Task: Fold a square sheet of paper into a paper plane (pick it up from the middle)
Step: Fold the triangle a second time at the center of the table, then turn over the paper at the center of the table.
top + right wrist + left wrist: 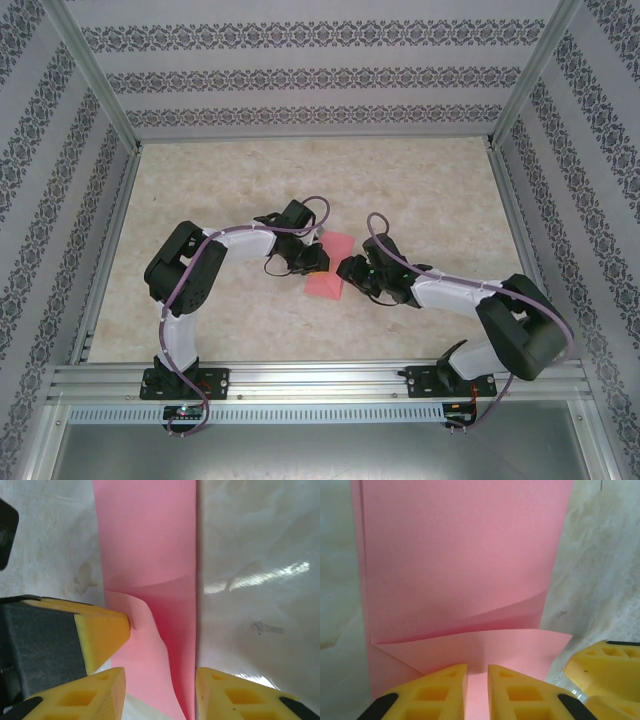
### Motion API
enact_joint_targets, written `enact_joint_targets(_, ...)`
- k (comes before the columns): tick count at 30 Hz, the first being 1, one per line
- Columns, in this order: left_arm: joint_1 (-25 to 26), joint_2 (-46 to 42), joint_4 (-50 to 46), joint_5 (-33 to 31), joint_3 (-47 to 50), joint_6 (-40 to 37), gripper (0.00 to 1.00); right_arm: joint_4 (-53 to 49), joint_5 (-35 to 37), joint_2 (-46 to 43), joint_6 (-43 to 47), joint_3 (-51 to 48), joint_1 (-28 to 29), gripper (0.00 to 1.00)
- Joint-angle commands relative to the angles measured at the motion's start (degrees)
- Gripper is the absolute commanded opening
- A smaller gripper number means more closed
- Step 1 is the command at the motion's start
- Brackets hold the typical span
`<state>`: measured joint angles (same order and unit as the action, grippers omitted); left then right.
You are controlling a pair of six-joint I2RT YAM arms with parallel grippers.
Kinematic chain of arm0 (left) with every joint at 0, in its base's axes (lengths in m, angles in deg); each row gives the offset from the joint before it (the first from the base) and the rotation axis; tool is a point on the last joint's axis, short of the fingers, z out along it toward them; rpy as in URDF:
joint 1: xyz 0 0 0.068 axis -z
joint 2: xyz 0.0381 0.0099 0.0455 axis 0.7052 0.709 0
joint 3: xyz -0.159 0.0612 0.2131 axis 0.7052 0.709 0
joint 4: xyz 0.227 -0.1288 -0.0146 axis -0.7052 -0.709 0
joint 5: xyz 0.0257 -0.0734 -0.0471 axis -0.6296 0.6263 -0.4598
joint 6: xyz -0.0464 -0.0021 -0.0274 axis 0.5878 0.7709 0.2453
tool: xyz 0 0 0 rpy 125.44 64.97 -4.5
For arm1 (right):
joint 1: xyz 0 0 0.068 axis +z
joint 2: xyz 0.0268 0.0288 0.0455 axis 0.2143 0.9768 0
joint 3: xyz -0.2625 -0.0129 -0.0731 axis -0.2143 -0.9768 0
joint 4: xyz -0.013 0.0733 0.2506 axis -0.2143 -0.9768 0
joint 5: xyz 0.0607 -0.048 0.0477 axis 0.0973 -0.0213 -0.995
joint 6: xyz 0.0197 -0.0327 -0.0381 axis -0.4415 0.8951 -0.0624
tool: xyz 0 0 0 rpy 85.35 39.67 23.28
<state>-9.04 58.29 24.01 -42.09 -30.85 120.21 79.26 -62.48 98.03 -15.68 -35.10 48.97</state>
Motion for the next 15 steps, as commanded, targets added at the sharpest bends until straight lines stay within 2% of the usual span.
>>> enact_joint_targets(1, 0.42, -1.27, -1.93, -1.34, -1.39, -1.88, 0.2, 2.57, -1.07, 2.57, 1.07, 2.02, -0.44, 0.42)
enact_joint_targets(15, 0.36, 1.76, -2.63, -1.73, -1.95, -3.06, 0.18, 4.99, -2.2, 8.68, 0.49, 3.45, -0.6, 0.4)
